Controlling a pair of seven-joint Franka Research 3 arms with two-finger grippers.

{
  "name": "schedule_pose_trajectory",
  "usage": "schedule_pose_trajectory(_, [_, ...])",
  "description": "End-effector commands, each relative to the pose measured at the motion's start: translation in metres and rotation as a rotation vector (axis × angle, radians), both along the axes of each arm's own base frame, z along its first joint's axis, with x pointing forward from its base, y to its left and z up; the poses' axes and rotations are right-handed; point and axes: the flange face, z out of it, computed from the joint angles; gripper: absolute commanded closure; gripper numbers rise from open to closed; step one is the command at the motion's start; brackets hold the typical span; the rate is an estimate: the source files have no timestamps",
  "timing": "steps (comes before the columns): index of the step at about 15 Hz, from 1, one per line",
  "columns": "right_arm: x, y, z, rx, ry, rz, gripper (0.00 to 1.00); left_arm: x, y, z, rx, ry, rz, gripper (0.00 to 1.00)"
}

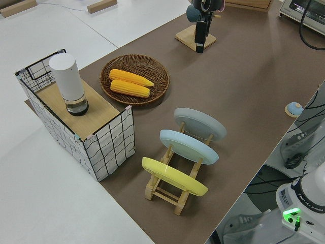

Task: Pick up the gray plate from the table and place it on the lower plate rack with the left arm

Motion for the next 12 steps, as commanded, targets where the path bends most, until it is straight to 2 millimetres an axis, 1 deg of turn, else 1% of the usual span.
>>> schedule_pose_trajectory(1, [-0.002, -0.001, 0.004, -0.003, 0.002, -0.014, 0.017, -0.008, -0.027, 0.011, -0.015, -0.033, -0.124, 0.00])
schedule_pose_trajectory(5, [-0.002, -0.001, 0.004, -0.002, 0.004, -0.014, 0.017, -0.017, -0.026, 0.029, -0.033, -0.057, -0.269, 0.00])
schedule_pose_trajectory(8, [-0.002, -0.001, 0.004, -0.003, 0.002, -0.014, 0.017, -0.019, -0.024, 0.033, -0.050, -0.063, -0.396, 0.00])
schedule_pose_trajectory(11, [-0.002, -0.001, 0.004, -0.002, 0.004, -0.014, 0.017, -0.024, -0.028, 0.044, -0.060, -0.071, -0.401, 0.00])
schedule_pose_trajectory(12, [-0.002, -0.001, 0.004, -0.002, 0.004, -0.014, 0.017, -0.026, -0.026, 0.047, -0.062, -0.064, -0.402, 0.00])
